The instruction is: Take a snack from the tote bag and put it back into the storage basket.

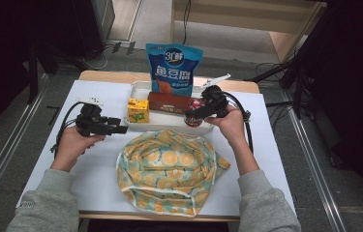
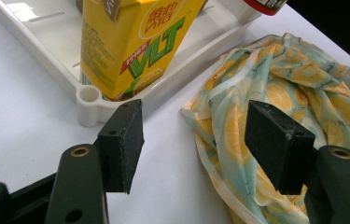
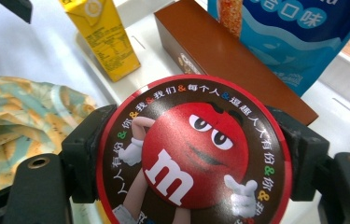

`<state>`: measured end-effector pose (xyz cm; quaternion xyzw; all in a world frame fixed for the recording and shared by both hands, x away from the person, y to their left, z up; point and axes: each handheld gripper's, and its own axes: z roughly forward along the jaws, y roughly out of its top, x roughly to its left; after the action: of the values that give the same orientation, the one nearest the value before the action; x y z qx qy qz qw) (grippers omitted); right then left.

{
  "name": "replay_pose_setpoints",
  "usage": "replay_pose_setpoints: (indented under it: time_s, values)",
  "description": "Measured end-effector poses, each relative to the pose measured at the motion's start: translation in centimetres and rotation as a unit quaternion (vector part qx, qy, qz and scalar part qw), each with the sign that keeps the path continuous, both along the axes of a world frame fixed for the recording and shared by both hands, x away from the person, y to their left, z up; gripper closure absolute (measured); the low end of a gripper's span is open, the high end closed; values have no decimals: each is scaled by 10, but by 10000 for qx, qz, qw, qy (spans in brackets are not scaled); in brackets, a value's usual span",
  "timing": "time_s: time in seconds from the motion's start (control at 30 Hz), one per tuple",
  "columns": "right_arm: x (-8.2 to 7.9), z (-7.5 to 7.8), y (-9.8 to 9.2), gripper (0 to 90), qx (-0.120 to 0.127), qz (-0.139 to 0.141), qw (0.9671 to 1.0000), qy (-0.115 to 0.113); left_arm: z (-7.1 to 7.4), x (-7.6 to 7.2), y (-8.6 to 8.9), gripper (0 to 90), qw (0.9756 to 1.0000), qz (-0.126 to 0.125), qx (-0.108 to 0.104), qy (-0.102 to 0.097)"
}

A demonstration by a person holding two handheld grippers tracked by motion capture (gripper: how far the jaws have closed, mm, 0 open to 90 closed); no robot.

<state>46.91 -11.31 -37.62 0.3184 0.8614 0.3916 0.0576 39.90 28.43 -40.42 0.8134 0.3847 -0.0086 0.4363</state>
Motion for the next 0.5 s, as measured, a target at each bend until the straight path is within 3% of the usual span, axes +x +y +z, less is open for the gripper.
replay_pose_setpoints:
  time_s: [0.5]
  values:
    - [14,-12,-4,254,-20,-242,9997,22,0,0,1,379,10000,5,-1,11]
